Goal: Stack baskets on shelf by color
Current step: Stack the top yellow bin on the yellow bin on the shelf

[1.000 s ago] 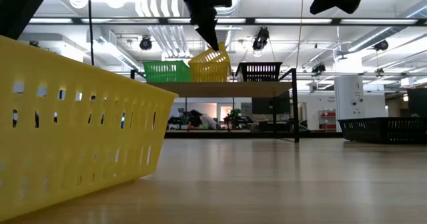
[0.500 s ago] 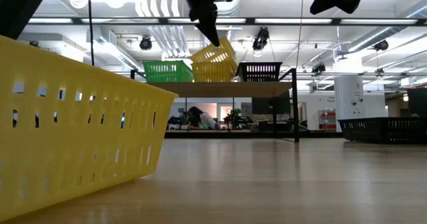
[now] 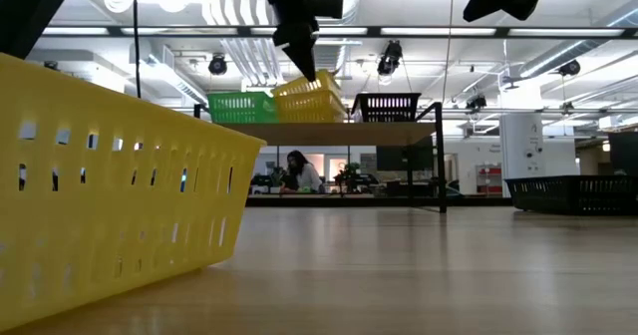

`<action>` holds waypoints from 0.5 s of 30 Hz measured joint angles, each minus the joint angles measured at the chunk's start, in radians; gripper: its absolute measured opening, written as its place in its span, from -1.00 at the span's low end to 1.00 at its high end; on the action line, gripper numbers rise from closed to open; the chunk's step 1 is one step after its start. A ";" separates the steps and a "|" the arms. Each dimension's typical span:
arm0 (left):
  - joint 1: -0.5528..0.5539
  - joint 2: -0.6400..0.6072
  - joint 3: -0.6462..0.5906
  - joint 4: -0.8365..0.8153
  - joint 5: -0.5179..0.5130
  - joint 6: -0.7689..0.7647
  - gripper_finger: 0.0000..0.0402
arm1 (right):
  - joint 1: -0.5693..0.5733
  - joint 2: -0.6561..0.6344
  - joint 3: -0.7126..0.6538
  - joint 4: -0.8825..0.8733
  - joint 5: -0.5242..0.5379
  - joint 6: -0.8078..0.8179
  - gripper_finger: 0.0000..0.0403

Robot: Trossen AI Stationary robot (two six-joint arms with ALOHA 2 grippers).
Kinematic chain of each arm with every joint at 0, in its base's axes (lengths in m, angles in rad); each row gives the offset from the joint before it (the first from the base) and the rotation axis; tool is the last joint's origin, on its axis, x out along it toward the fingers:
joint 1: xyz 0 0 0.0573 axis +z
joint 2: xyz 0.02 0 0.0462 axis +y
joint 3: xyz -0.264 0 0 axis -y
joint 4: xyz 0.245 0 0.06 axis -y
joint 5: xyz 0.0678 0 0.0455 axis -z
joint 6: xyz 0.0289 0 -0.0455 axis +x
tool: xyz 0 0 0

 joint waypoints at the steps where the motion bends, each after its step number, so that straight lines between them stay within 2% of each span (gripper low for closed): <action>1: 0.000 0.000 -0.006 0.000 -0.001 0.000 -1.00 | 0.000 0.000 0.000 0.000 0.000 0.001 -0.86; 6: -0.001 0.000 -0.039 0.026 -0.013 -0.001 -0.94 | 0.000 0.000 0.000 0.000 0.000 0.002 -0.86; 15: -0.006 0.000 -0.026 0.070 -0.036 0.000 -0.55 | 0.000 0.000 0.000 0.000 0.000 0.002 -0.86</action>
